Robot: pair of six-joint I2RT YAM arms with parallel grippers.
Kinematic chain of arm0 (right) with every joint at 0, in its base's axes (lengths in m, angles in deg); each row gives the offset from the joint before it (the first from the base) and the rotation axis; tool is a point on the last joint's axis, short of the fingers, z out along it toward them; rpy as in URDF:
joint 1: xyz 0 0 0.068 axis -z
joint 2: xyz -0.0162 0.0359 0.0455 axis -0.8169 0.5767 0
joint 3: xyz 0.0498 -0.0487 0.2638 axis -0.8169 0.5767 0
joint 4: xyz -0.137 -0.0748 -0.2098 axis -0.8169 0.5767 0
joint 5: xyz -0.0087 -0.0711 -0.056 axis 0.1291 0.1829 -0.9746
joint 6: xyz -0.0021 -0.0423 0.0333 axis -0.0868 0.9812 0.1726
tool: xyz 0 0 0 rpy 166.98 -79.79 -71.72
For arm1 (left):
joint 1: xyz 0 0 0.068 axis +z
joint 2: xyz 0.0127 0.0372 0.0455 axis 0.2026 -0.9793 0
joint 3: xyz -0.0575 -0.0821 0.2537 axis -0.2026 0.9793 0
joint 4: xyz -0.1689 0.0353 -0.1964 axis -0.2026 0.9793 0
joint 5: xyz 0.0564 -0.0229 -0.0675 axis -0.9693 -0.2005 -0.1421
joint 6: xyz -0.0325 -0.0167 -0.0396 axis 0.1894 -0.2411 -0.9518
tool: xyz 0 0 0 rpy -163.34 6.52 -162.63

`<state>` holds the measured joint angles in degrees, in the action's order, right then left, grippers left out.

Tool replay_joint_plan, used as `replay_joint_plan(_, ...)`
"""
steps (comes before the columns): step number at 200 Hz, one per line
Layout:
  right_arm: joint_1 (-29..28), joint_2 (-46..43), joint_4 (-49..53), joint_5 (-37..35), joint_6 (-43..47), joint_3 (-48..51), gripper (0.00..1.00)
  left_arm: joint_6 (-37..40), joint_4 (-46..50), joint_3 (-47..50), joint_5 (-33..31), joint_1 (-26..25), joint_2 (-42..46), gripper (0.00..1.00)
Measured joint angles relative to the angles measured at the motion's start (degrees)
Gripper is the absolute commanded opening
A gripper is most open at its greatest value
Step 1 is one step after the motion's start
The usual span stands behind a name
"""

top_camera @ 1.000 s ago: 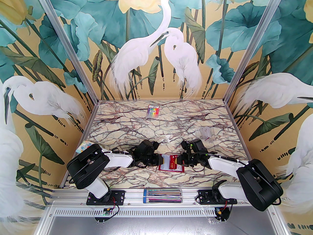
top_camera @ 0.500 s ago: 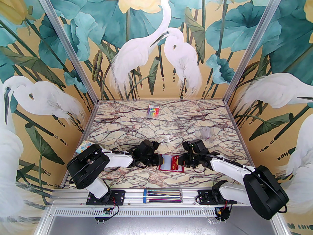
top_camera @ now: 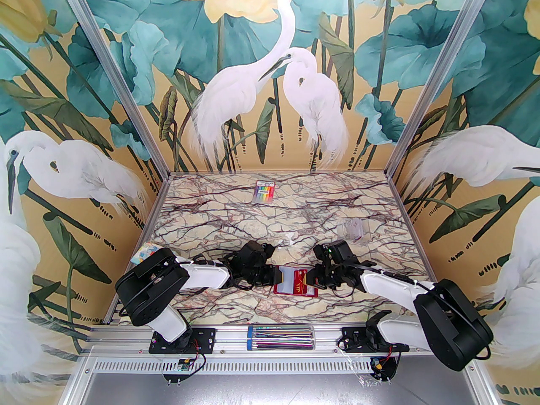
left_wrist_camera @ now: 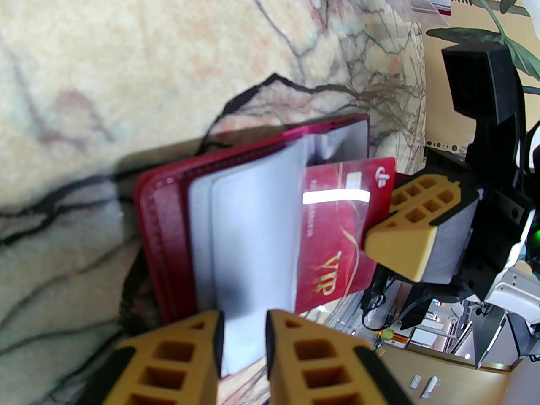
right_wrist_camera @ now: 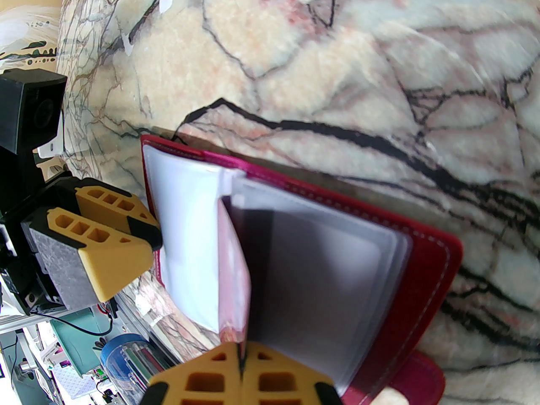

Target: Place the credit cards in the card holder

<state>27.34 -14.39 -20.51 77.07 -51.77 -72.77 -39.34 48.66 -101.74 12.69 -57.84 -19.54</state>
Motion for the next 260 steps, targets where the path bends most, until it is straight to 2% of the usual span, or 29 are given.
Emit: replay_joint_plan(260, -0.1, 3.1, 2.4, -2.4, 2.0, -3.2, 0.00, 1.8, 2.5, -1.1, -0.7, -0.2, 0.0, 0.24)
